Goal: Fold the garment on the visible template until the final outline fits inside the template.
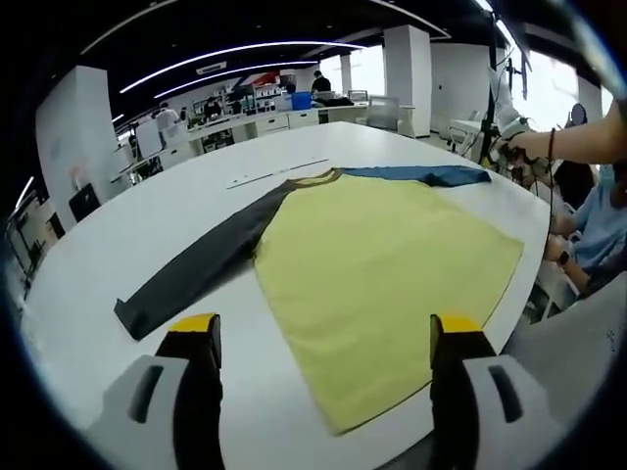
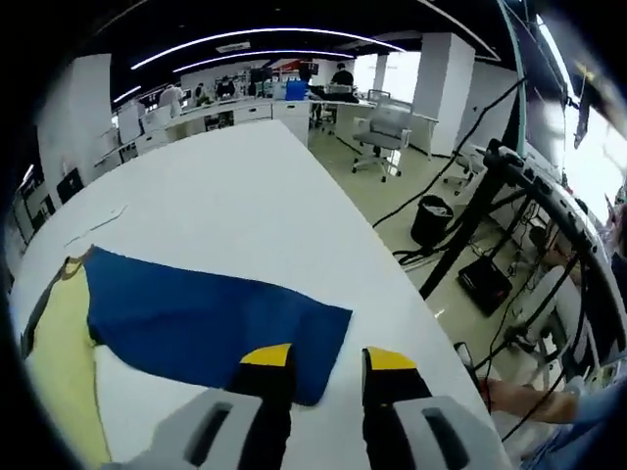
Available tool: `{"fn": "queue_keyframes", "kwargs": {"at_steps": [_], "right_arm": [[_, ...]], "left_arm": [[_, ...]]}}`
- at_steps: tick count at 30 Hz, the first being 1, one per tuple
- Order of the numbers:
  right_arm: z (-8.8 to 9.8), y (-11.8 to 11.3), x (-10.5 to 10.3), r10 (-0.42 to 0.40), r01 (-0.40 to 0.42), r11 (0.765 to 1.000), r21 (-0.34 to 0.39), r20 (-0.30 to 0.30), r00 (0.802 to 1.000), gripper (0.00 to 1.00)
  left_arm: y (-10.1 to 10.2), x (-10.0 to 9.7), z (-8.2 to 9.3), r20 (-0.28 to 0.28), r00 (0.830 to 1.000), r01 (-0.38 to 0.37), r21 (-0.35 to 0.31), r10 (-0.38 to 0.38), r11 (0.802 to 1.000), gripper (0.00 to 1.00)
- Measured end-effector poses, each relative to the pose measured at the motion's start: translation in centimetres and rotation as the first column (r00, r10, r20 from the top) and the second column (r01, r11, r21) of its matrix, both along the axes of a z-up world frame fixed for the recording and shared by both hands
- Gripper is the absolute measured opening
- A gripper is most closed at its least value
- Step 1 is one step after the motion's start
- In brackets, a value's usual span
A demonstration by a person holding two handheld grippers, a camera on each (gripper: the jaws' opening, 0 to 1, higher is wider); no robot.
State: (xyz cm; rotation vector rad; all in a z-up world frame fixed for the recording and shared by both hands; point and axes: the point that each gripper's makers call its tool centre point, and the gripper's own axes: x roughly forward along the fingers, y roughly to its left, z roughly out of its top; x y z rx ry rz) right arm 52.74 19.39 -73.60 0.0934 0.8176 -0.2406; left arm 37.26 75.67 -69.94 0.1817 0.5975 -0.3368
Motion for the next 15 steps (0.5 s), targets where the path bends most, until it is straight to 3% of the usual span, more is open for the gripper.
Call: {"fn": "queue_keyframes", "kwargs": {"at_steps": [15], "right_arm": [[-2.5, 0.8, -1.9, -0.068, 0.071, 0.997, 0.044, -0.072, 0.995, 0.22]], "left_arm": [[0.2, -0.1, 0.2, 0.008, 1.000, -0.006, -0.001, 0.006, 1.000, 0.84]]}}
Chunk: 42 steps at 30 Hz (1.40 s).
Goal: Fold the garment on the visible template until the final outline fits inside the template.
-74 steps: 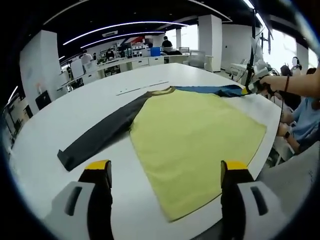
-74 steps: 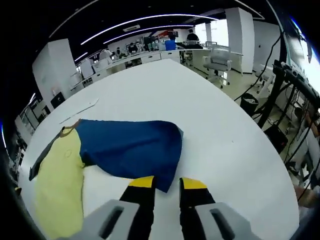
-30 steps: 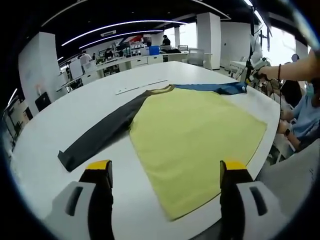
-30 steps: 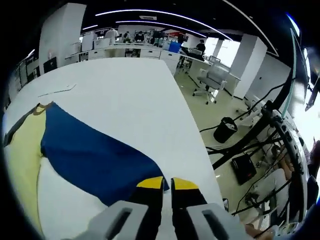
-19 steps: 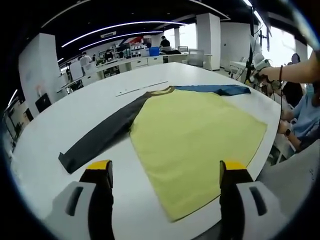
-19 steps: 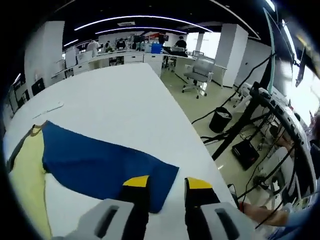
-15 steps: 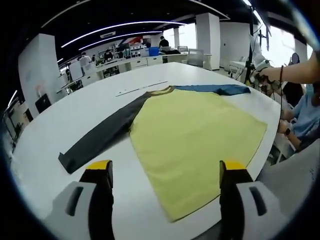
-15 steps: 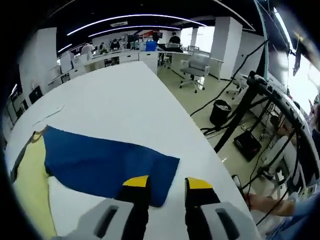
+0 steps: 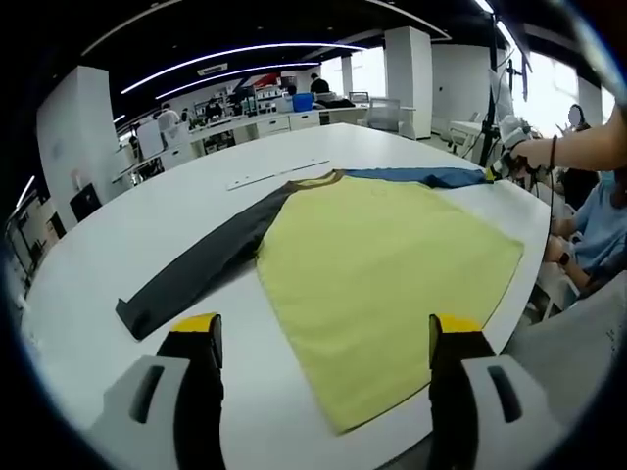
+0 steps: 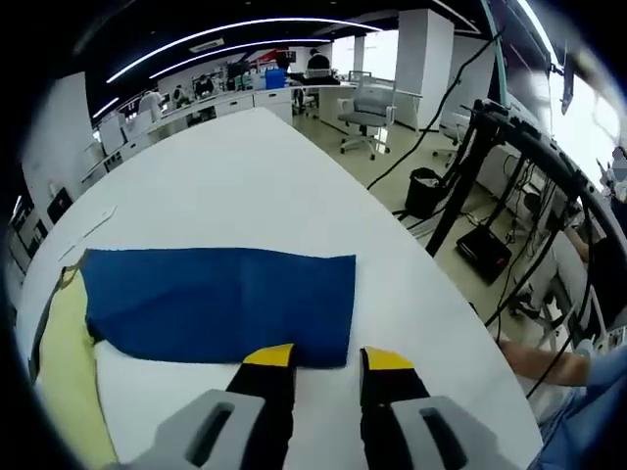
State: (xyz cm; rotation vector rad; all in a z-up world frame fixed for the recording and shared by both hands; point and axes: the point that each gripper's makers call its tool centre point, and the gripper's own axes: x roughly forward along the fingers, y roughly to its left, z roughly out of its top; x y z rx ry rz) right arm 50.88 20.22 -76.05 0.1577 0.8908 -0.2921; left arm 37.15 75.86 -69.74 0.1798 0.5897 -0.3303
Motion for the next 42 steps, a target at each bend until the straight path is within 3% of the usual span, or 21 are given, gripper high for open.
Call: {"fn": "queue_keyframes", "kwargs": {"at_steps": [1, 6, 10, 19, 27, 42], "right_arm": [[0.2, -0.2, 0.3, -0.036, 0.036, 0.999, 0.008, 0.035, 0.999, 0.22], [-0.1, -0.3, 0.2, -0.020, 0.020, 1.000, -0.006, 0.014, 1.000, 0.20], [-0.2, -0.5, 0.2, -0.042, 0.042, 0.999, 0.009, 0.025, 0.999, 0.09], [0.0, -0.5, 0.4, -0.027, 0.026, 0.999, 0.031, 0.035, 0.999, 0.02], [0.1, -0.1, 0.5, -0.048, 0.044, 0.996, 0.079, 0.045, 0.998, 0.00], [4.1, 1.0, 2.6, 0.026, -0.038, 0.997, 0.074, 0.156, 0.987, 0.00]], "left_arm": [[0.0, 0.0, 0.0, -0.001, 1.000, 0.000, 0.001, 0.000, 1.000, 0.84], [0.0, -0.1, -0.1, -0.005, 1.000, 0.000, 0.001, 0.000, 1.000, 0.84], [-0.1, -0.1, -0.2, -0.006, 1.000, 0.003, 0.003, -0.003, 1.000, 0.84], [0.0, -0.2, 0.0, -0.002, 1.000, -0.006, 0.001, 0.006, 1.000, 0.85], [-0.4, -0.3, 0.2, -0.006, 1.000, -0.001, -0.042, 0.001, 0.999, 0.89], [-0.9, -0.4, 0.6, -0.010, 1.000, 0.012, -0.090, -0.013, 0.996, 0.98]]}}
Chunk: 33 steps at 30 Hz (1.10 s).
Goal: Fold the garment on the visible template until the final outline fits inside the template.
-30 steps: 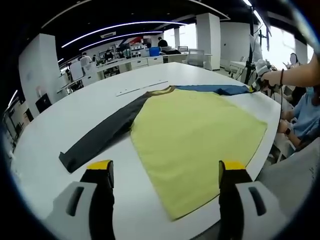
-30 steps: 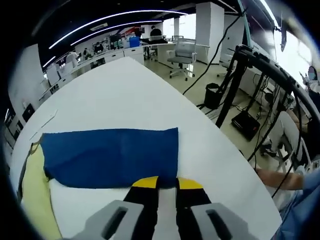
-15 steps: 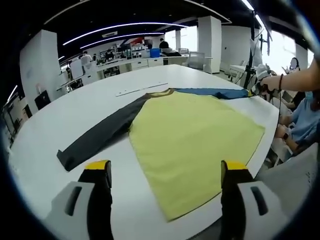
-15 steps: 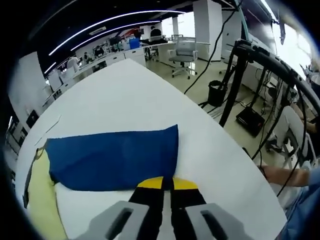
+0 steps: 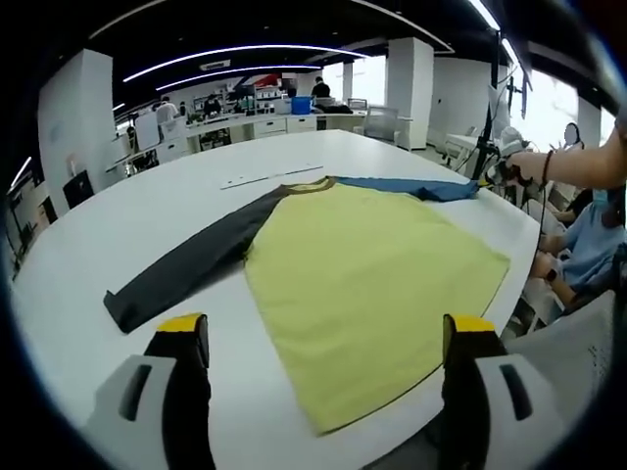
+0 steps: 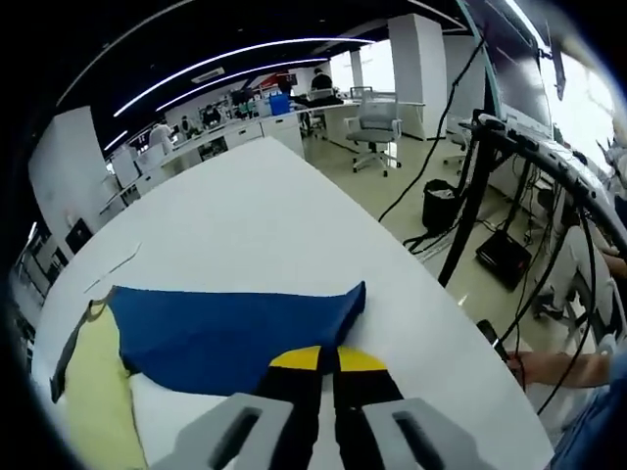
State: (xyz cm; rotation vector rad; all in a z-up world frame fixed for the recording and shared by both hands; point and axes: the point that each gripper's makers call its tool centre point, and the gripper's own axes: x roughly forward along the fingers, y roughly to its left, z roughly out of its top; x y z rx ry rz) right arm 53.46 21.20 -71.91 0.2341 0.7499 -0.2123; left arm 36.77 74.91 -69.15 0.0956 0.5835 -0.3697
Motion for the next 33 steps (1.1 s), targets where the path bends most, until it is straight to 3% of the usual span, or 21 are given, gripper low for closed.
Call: {"fn": "queue_keyframes", "kwargs": {"at_steps": [14, 33], "right_arm": [[2.8, 2.4, 2.2, 0.098, -0.097, 0.995, -0.013, 0.059, 0.993, 0.00], [5.2, 6.6, 4.7, 0.195, -0.197, 0.980, 0.009, 0.119, 0.974, 0.00]], "left_arm": [[-0.3, -0.3, 0.2, 0.005, 1.000, 0.017, -0.009, -0.017, 1.000, 0.99], [0.4, -0.7, -0.1, -0.002, 1.000, 0.003, -0.001, -0.003, 1.000, 0.99]]}}
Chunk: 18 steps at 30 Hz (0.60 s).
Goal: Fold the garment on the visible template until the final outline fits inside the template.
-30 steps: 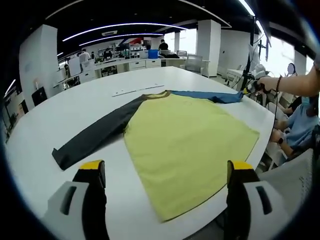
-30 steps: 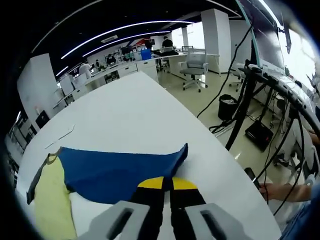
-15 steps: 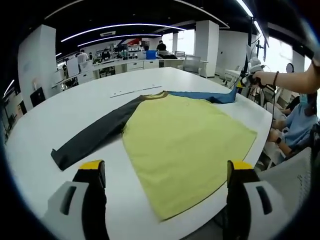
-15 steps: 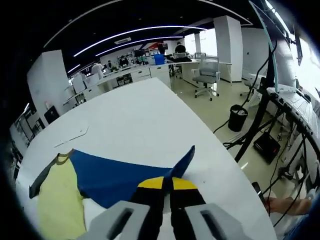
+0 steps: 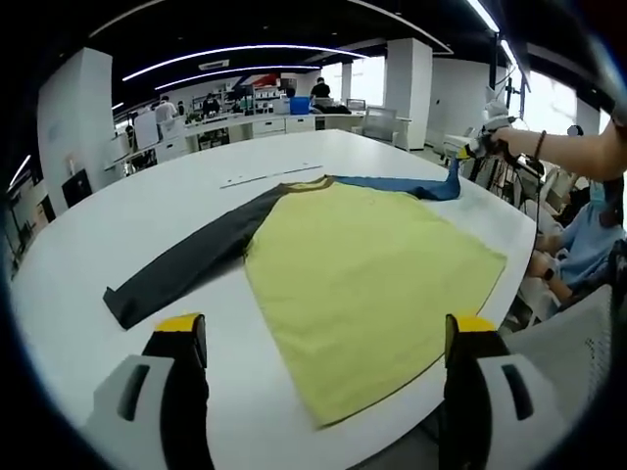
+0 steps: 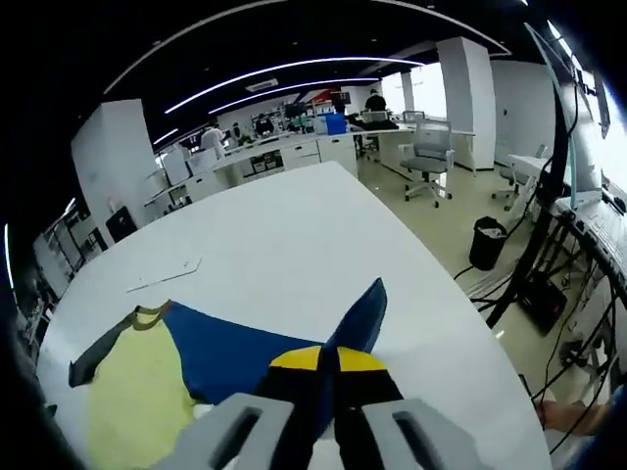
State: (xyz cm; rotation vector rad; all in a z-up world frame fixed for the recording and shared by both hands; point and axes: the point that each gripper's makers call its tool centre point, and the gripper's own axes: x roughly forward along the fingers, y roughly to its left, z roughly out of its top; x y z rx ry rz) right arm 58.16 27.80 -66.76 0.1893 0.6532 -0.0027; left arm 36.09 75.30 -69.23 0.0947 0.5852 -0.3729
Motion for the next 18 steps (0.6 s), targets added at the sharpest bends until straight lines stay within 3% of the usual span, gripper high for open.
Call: {"fn": "queue_keyframes", "kwargs": {"at_steps": [18], "right_arm": [[1.2, 4.6, 3.1, 0.112, -0.112, 0.994, 0.003, 0.024, 0.993, 0.00]], "left_arm": [[-0.4, -0.2, 0.1, 0.001, 1.000, 0.015, -0.007, -0.015, 1.000, 0.99]]}}
